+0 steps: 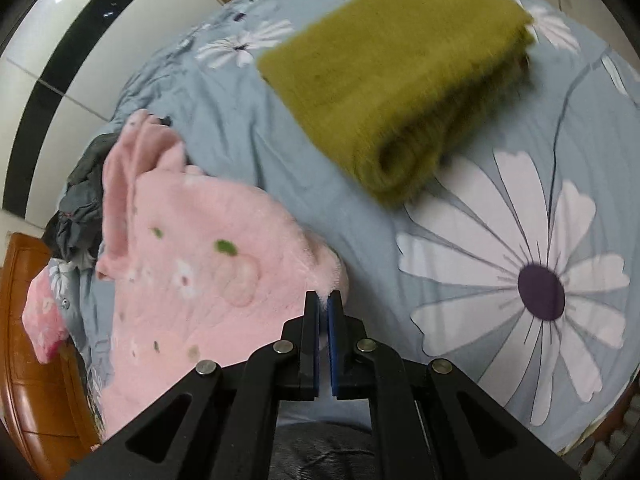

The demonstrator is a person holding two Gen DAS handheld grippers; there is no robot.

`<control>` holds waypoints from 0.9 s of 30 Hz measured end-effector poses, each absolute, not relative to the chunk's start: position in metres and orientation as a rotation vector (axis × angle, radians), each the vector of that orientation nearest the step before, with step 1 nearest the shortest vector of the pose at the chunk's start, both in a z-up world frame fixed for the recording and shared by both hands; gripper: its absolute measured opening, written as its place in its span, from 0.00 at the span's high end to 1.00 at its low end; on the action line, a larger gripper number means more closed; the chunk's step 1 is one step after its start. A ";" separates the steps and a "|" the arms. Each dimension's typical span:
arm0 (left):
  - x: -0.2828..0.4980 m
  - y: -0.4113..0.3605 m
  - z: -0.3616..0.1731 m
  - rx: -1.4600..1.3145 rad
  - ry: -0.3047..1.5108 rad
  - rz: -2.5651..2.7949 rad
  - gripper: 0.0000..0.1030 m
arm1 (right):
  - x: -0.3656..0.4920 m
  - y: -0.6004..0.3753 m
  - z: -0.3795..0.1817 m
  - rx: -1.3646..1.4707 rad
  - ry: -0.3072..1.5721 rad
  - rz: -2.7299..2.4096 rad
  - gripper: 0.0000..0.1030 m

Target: Fold clothes

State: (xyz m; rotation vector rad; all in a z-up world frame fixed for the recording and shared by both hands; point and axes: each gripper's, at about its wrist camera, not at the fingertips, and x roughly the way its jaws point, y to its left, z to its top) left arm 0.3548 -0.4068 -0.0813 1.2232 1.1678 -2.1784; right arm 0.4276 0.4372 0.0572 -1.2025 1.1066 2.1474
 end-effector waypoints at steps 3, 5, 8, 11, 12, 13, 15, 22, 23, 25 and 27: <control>0.366 -0.406 -0.089 1.193 1.236 -2.144 0.98 | 0.428 0.439 0.048 -1.231 1.112 2.119 0.97; 0.360 -0.404 -0.076 1.167 1.213 -2.193 0.98 | 0.427 0.440 0.045 -1.241 1.110 2.112 0.97; 0.350 -0.401 -0.053 1.122 1.171 -2.277 0.98 | 0.426 0.440 0.051 -1.227 1.090 2.131 0.97; 0.355 -0.406 -0.045 1.093 1.120 -2.284 1.00 | 0.432 0.443 0.048 -1.221 1.084 2.102 0.97; 0.361 -0.407 -0.050 1.105 1.127 -2.261 1.00 | 0.436 0.446 0.043 -1.221 1.096 2.080 0.97; 0.366 -0.409 -0.055 1.117 1.134 -2.238 1.00 | 0.439 0.449 0.039 -1.226 1.121 2.063 0.97; 0.378 -0.412 -0.066 1.141 1.148 -2.192 1.00 | 0.445 0.451 0.031 -1.243 1.159 2.042 0.97; 0.393 -0.406 -0.069 1.152 1.199 -2.163 1.00 | 0.438 0.452 0.038 -1.268 1.109 2.081 0.96; 0.391 -0.402 -0.066 1.153 1.198 -2.176 1.00 | 0.439 0.453 0.039 -1.268 1.093 2.083 0.96; 0.388 -0.395 -0.059 1.160 1.190 -2.204 0.99 | 0.444 0.455 0.043 -1.265 1.048 2.080 0.96; 0.380 -0.384 -0.050 1.179 1.162 -2.243 0.99 | 0.452 0.462 0.046 -1.251 1.027 2.066 0.96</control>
